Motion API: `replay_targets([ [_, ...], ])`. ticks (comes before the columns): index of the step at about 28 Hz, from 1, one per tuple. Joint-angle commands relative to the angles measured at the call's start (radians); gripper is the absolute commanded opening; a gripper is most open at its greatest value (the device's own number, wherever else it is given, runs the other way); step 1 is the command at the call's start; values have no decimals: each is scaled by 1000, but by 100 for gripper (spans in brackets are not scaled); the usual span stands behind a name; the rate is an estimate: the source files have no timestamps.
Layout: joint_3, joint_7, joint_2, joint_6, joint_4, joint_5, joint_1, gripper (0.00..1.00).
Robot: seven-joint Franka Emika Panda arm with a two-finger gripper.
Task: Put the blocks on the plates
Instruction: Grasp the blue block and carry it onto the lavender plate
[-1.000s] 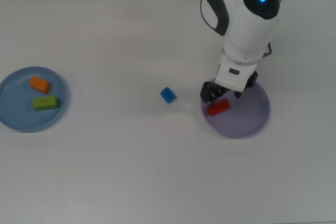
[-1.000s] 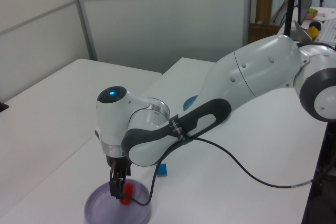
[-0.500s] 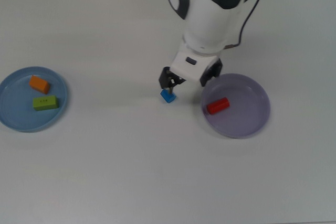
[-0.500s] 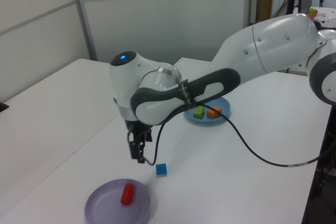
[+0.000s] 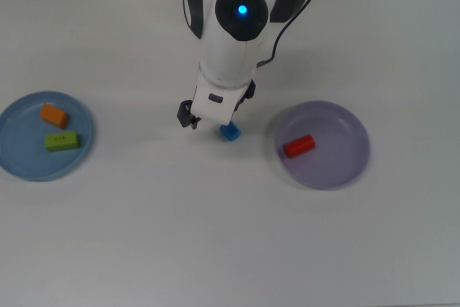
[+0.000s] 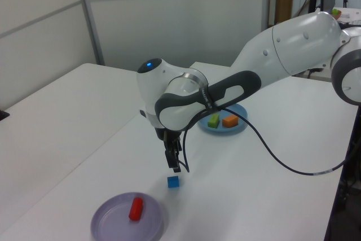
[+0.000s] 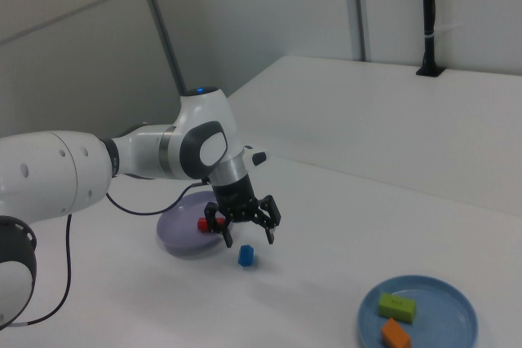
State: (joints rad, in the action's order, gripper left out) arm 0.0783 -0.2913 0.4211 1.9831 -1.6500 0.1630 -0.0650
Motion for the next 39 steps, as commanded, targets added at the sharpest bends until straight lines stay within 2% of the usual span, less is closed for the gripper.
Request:
replay_targets([
  [1,9,-43,-25,48,-68,7,-2,100],
  [8,14,-37,-1,66,-68,7,-18,99],
  [9,14,-35,4,86,-70,9,-25,93],
  [14,14,-29,39,132,-62,9,-27,74],
  [23,12,-11,71,161,-60,24,-32,74],
  [24,14,-11,74,164,-60,24,-32,62],
  [26,14,-11,74,164,-60,23,-32,48],
  [29,12,-9,71,163,-59,21,-32,21],
  [30,12,-9,70,164,-57,18,-32,8],
  [31,12,-9,70,163,-56,17,-32,3],
  [32,12,-9,68,163,-48,15,-32,0],
  [39,12,-5,41,152,-31,6,-30,0],
])
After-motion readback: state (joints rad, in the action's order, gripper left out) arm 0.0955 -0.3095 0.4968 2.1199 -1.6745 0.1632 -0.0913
